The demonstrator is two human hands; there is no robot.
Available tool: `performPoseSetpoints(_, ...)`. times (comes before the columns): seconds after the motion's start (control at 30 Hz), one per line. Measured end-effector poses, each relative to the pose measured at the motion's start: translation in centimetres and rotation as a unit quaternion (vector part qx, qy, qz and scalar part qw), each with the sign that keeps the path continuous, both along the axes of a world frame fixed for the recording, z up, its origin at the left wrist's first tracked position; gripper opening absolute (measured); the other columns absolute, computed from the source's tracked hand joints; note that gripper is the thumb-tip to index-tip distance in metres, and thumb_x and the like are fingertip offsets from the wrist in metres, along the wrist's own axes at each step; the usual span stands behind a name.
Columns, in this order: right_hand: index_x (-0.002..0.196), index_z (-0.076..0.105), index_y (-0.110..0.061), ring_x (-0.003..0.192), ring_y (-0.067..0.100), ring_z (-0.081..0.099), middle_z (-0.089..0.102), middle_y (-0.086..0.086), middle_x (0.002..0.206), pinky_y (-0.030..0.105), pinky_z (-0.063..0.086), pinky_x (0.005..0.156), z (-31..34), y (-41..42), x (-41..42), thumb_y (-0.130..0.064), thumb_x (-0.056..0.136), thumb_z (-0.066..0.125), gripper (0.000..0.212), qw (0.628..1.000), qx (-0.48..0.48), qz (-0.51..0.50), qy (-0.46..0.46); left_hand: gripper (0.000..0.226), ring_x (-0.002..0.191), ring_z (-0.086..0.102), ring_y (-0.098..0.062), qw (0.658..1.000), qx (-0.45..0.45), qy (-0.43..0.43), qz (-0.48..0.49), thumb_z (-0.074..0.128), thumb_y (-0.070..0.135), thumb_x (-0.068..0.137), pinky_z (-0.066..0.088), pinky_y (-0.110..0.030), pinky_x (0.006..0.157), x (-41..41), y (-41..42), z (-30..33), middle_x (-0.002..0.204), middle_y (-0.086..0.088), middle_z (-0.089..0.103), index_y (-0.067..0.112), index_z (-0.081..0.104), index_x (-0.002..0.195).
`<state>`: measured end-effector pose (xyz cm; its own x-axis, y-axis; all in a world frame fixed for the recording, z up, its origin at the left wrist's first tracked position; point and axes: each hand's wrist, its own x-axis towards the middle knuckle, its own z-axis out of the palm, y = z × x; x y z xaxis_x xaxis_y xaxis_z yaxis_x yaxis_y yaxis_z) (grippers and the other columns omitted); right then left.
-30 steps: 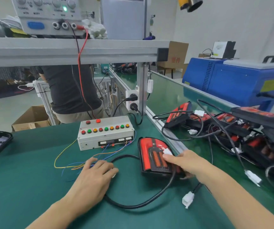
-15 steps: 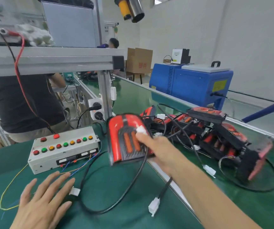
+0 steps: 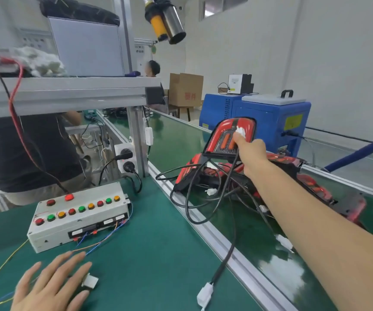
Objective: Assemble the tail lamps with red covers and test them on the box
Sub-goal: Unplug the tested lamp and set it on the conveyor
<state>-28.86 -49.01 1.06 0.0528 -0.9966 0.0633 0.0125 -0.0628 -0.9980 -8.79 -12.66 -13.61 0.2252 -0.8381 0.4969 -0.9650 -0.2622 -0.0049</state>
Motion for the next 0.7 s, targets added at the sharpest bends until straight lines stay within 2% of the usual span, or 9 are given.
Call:
performPoseSetpoints(0.07,0.125,0.040,-0.003,0.109,0.033,0.056,0.053,0.019,0.129,0.046,0.049,0.093,-0.7,-0.9,0.9,-0.036,0.093,0.058,0.050,0.999,-0.003,-0.014,0.030,0.044,0.142,0.003,0.006,1.000,0.017,0.020,0.005,0.011,0.049,0.097,0.008,-0.030,0.113,-0.3,0.0,0.3,0.153,0.032,0.003,0.035,0.046,0.119)
performPoseSetpoints(0.13,0.147,0.020,-0.008,0.121,0.035,0.052,0.044,0.018,0.142,0.049,0.047,0.099,-1.2,-1.5,1.6,-0.034,0.095,0.056,0.069,0.997,-0.015,-0.022,0.067,0.045,0.142,0.004,0.007,0.999,0.022,0.032,0.011,0.012,0.047,0.096,0.008,-0.029,0.112,-0.5,0.1,0.5,0.152,0.033,0.004,0.026,0.049,0.111)
performPoseSetpoints(0.2,0.150,0.013,-0.011,0.121,0.036,0.053,0.042,0.019,0.144,0.049,0.048,0.098,-1.8,-2.1,2.2,-0.033,0.096,0.054,0.071,0.992,-0.041,-0.032,0.112,0.044,0.142,0.005,0.007,0.999,0.023,0.033,0.008,0.013,0.046,0.096,0.009,-0.028,0.112,-0.7,-0.1,0.8,0.152,0.034,0.005,0.026,0.049,0.110)
performPoseSetpoints(0.37,0.141,0.033,-0.009,0.112,0.037,0.055,0.040,0.020,0.137,0.039,0.046,0.084,-3.3,-3.4,2.8,-0.031,0.096,0.055,0.054,0.943,-0.125,-0.080,0.297,0.044,0.141,0.004,0.008,0.998,0.031,0.048,0.001,0.012,0.046,0.096,0.008,-0.026,0.111,-0.9,-0.3,1.1,0.151,0.035,0.004,0.027,0.049,0.109)
performPoseSetpoints(0.4,0.138,0.038,-0.011,0.115,0.037,0.052,0.038,0.018,0.138,0.041,0.045,0.087,-3.5,-3.4,2.8,-0.031,0.096,0.055,0.050,0.924,-0.157,-0.091,0.337,0.045,0.141,0.003,0.009,0.998,0.030,0.048,0.001,0.011,0.047,0.096,0.007,-0.025,0.111,-0.9,-0.3,1.2,0.151,0.035,0.003,0.026,0.049,0.109)
performPoseSetpoints(0.47,0.131,0.050,-0.013,0.123,0.035,0.042,0.038,0.016,0.141,0.043,0.039,0.098,-3.8,-3.5,2.6,-0.032,0.094,0.057,0.042,0.853,-0.245,-0.119,0.446,0.046,0.141,0.002,0.009,0.999,0.025,0.044,0.002,0.011,0.049,0.097,0.007,-0.024,0.111,-0.9,-0.4,1.3,0.151,0.035,0.002,0.026,0.049,0.108)
performPoseSetpoints(0.57,0.122,0.058,-0.015,0.115,0.031,0.044,0.049,0.012,0.129,0.040,0.036,0.092,-4.1,-3.6,2.2,-0.029,0.092,0.062,0.034,0.738,-0.373,-0.128,0.547,0.046,0.140,0.003,0.010,0.999,0.020,0.039,0.002,0.011,0.050,0.097,0.007,-0.025,0.112,-0.8,-0.5,1.1,0.151,0.036,0.002,0.025,0.049,0.108)
performPoseSetpoints(0.63,0.125,0.055,-0.017,0.110,0.031,0.048,0.055,0.010,0.121,0.039,0.036,0.089,-4.8,-3.4,2.3,-0.022,0.093,0.060,0.033,0.696,-0.423,-0.105,0.570,0.047,0.141,0.003,0.010,0.999,0.013,0.031,0.003,0.011,0.050,0.097,0.007,-0.025,0.112,-0.5,-0.6,0.6,0.151,0.035,0.002,0.025,0.049,0.108)
performPoseSetpoints(0.7,0.129,0.050,-0.019,0.112,0.029,0.051,0.058,0.007,0.123,0.039,0.037,0.093,-5.6,-3.0,2.7,-0.020,0.095,0.054,0.034,0.668,-0.444,-0.070,0.593,0.046,0.141,0.003,0.009,1.000,0.001,0.017,0.007,0.011,0.050,0.097,0.007,-0.027,0.112,-0.1,-0.6,0.1,0.151,0.035,0.006,0.026,0.049,0.107)
